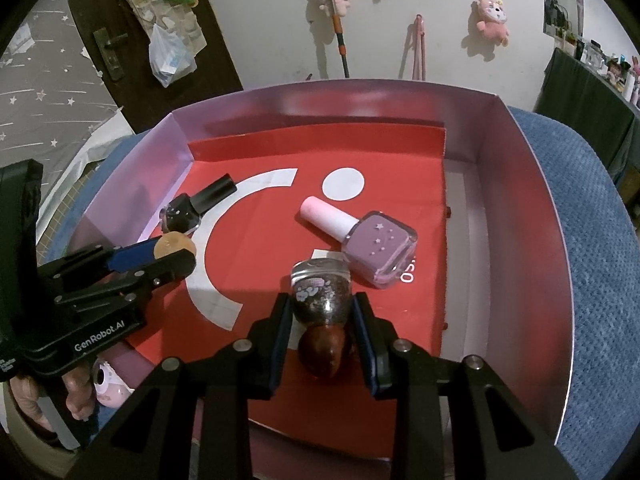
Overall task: Organize rigid objects
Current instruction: 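Open the left tool releasing the amber ring while the right tool lowers the glass bottle, then withdraw both tools from the box toward the items on the tablecloth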
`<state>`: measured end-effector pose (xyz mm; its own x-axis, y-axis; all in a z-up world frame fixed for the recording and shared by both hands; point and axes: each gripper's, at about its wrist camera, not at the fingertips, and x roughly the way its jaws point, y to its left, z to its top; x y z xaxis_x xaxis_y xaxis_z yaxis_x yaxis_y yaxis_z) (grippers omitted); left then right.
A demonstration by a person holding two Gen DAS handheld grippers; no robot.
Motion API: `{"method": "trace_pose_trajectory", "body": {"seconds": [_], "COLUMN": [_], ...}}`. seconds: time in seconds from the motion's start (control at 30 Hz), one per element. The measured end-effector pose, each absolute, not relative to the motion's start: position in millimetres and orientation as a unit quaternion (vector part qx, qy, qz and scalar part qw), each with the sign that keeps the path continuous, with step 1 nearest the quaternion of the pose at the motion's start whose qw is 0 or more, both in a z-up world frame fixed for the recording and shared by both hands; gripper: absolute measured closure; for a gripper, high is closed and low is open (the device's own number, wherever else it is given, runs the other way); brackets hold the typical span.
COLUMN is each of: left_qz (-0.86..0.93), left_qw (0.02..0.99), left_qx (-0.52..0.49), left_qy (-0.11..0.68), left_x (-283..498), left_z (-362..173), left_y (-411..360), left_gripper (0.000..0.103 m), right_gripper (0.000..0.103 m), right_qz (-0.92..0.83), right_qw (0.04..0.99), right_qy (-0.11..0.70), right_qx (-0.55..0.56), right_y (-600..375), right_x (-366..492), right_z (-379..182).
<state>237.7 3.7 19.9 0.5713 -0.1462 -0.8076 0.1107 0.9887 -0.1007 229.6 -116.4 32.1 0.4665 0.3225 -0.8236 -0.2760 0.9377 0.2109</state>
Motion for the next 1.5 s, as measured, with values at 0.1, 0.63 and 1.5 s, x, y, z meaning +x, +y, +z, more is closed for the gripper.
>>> {"method": "trace_pose_trajectory", "body": {"seconds": [0.1,0.63,1.5], "left_qz": [-0.072,-0.069,-0.052], "left_qw": [0.886,0.900,0.914], "left_qx": [-0.019,-0.005,0.006], "left_qy": [0.458,0.430,0.403], "left_x": [237.1,222.2,187.1], "left_z": [20.9,36.8,59.3], "left_y": [4.1,-1.8,-3.7], "left_gripper": [0.063,0.042,0.020], "right_gripper": [0.068,0.048,0.012], "right_qz": [0.176,0.179,0.204], "right_qw": [0.857,0.870,0.899], "right_qy": [0.483,0.458,0.386], "right_qx": [0.026,0.039,0.044], "right_y": [-116.3,-123.1,-125.8], "right_x": [228.3,209.2,159.9], "right_z": [33.4,49.9,87.8]}}
